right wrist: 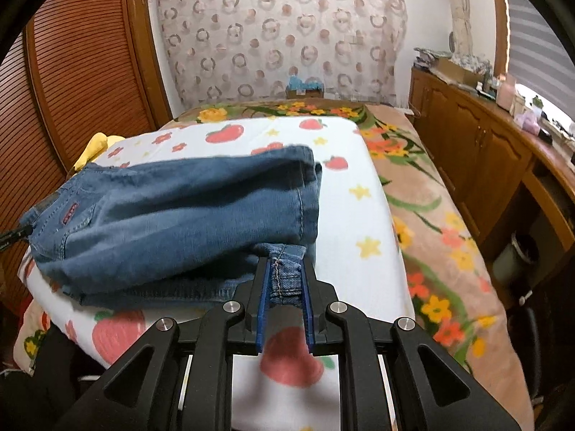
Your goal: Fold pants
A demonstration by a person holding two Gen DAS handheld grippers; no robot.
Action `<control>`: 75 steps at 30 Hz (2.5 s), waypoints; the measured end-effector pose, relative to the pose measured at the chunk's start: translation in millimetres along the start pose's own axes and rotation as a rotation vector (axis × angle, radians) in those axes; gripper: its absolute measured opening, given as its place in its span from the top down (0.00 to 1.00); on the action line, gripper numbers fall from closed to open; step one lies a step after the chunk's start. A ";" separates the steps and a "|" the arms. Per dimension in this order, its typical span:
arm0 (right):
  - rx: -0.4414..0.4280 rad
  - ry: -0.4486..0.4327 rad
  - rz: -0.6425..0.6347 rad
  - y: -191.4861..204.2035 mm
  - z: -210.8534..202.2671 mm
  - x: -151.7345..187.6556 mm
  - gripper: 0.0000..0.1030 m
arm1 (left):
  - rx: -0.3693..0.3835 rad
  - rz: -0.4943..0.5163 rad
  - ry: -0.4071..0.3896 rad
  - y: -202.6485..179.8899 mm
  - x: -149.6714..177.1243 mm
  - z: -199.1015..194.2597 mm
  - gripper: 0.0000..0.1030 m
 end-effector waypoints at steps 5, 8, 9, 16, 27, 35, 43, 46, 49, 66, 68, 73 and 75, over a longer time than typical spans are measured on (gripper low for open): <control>0.010 0.020 0.010 5.1 2.1 0.1 0.81 | 0.004 -0.018 -0.031 5.8 -4.2 -12.9 0.52; 0.024 0.015 0.013 6.5 0.5 -4.2 0.78 | 0.017 -0.004 -0.043 0.2 -8.5 -19.4 0.27; 0.026 0.010 0.014 7.0 -1.0 -6.4 0.73 | 0.020 0.002 -0.052 -3.0 -10.3 -21.4 0.20; 0.021 -0.045 0.024 9.3 -3.0 -15.8 0.60 | 0.074 0.052 -0.083 -40.6 -17.6 -26.4 0.20; -0.024 -0.037 0.156 -20.6 47.4 -28.6 0.58 | 0.182 0.113 -0.048 -112.7 -13.8 -6.1 0.20; -0.091 0.016 0.144 -9.2 45.0 -27.7 0.90 | 0.216 0.134 -0.033 -138.3 -9.0 -0.7 0.20; -0.059 -0.090 0.039 6.7 -19.2 -40.4 0.94 | 0.211 0.138 -0.041 -138.9 -10.9 -4.8 0.20; -0.024 -0.034 0.017 3.9 -14.7 -19.3 0.94 | 0.201 0.133 -0.040 -133.7 -11.0 -3.3 0.20; -0.010 0.008 0.020 -1.5 -5.0 -3.2 0.93 | 0.191 0.117 -0.035 -128.1 -10.7 -0.5 0.20; -0.022 0.038 0.096 -7.4 5.1 6.8 0.83 | 0.114 0.081 -0.009 -90.5 -5.8 15.6 0.20; -0.026 0.041 0.101 -7.2 5.0 8.1 0.83 | 0.109 0.085 -0.002 -91.1 -1.7 18.4 0.20; -0.042 0.029 0.078 -1.5 5.7 9.0 0.92 | 0.072 0.116 0.023 -89.9 9.0 29.7 0.20; -0.048 0.007 0.077 1.8 1.8 3.5 0.94 | 0.065 0.119 0.017 -89.6 9.7 29.7 0.20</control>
Point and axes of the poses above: each gripper's, at about its wrist camera, not at the fingertips, and z roughly the way its jaws point, y to its left, x to its underside, the point moved 10 cm from there along z, roughly the way its jaws point, and after that the axes turned 7 degrees about -x, right-handed, at the moved point
